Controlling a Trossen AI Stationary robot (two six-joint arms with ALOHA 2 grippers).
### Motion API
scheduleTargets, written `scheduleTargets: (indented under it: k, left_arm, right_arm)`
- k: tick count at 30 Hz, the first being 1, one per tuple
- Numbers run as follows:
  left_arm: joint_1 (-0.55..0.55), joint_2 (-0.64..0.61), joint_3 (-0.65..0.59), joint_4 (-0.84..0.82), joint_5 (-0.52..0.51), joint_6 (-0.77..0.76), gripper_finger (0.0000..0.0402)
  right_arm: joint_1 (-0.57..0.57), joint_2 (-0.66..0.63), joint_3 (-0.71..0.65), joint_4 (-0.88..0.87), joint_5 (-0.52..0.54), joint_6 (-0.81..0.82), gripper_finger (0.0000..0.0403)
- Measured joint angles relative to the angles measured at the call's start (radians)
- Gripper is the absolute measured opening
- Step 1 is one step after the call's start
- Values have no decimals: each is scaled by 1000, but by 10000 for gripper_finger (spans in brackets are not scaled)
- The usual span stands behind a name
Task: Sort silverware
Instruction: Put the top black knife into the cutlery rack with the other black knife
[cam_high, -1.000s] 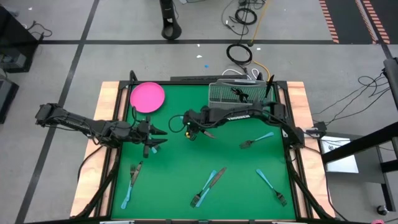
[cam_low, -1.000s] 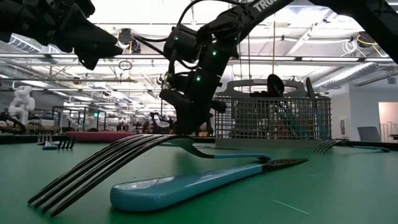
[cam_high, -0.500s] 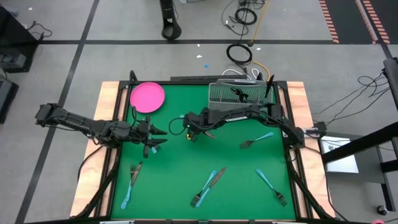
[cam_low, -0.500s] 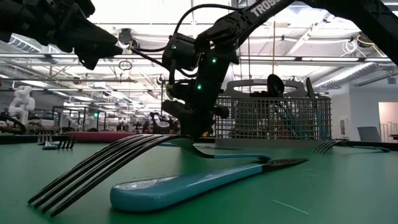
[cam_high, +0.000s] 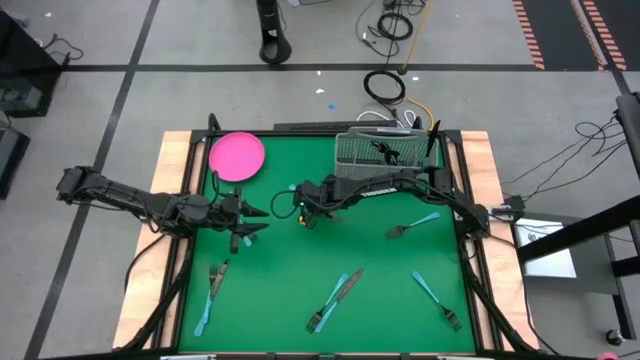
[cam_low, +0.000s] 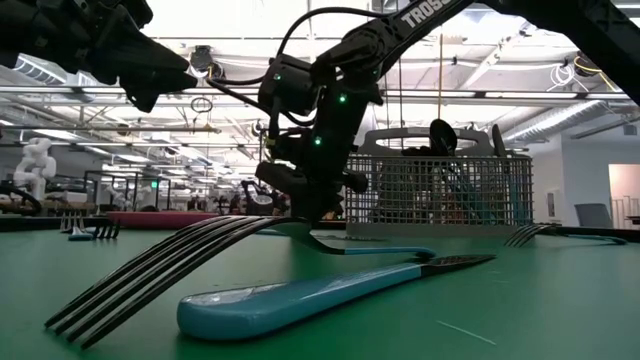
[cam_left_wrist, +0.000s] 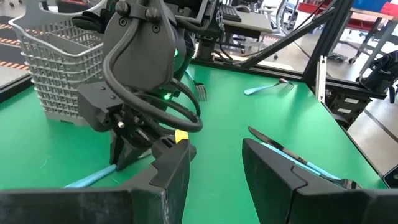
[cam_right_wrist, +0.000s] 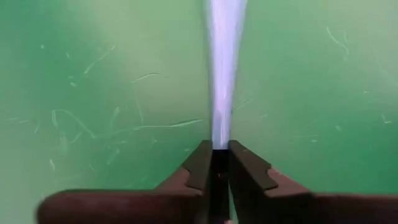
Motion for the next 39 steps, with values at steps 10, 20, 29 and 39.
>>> scheduleTargets:
  k: [10, 20, 29, 39]
  left_arm:
    - [0, 0, 0, 0, 0, 0, 150]
    - [0, 0, 0, 0, 0, 0, 150]
    - [0, 0, 0, -1, 0, 0, 150]
    - [0, 0, 0, 0, 0, 0, 150]
  right_arm:
    - [0, 0, -2, -7, 1, 11, 4]
    - [-1, -50, -10, -13, 20, -3, 1]
    - [-3, -131, -11, -17, 78, -26, 3]
    - [-3, -127, -8, -32, 50, -15, 9]
